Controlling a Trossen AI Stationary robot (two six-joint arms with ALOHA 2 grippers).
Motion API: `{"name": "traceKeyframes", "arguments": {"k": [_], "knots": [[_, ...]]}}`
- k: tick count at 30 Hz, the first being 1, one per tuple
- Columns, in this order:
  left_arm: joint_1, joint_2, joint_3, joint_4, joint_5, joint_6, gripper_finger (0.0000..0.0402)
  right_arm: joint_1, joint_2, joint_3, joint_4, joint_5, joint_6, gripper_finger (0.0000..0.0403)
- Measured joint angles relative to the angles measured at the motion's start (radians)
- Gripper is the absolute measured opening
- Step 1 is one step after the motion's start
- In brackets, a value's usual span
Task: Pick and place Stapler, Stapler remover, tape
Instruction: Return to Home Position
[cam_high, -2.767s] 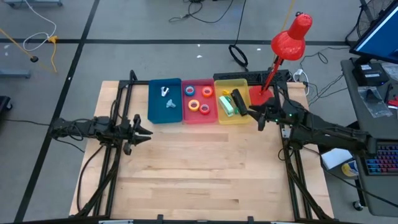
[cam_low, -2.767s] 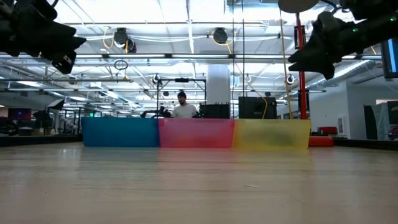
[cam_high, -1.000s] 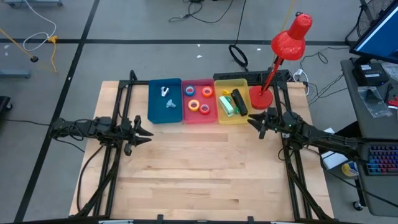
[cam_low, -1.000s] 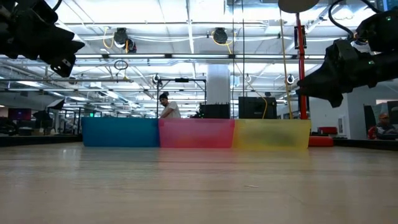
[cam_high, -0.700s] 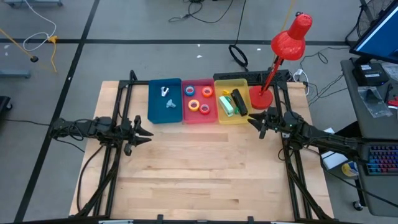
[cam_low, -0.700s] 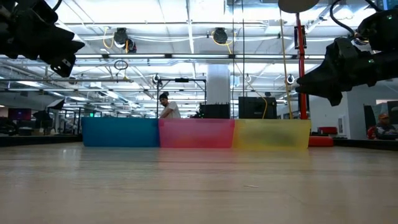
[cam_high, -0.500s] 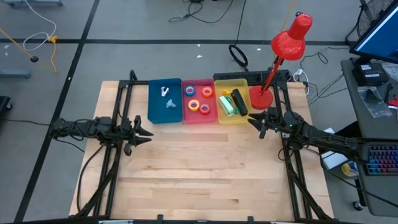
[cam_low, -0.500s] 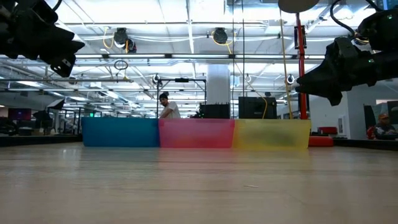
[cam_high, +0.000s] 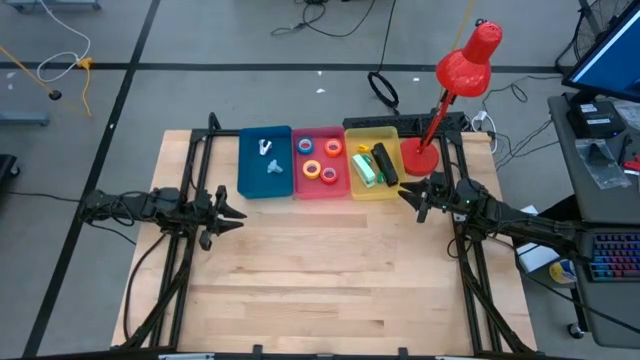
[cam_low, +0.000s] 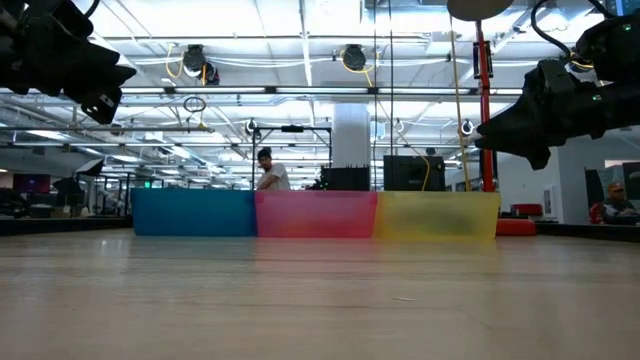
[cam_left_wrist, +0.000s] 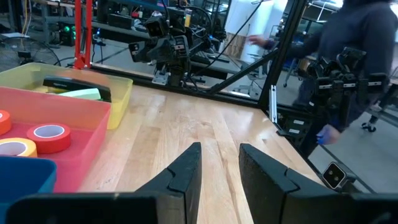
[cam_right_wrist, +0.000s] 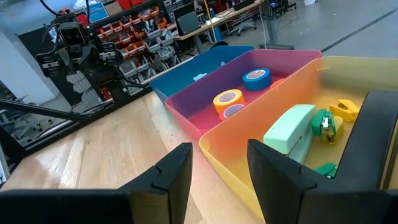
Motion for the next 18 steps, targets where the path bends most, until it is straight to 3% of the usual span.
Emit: {"name": "traceKeyframes", "arguments": {"k": [18], "knots": [[0.0,0.0,0.0,0.0,0.0,0.0,0.0108,0.0,0.0,0.0,0.001,0.0,0.0,0.0142]]}}
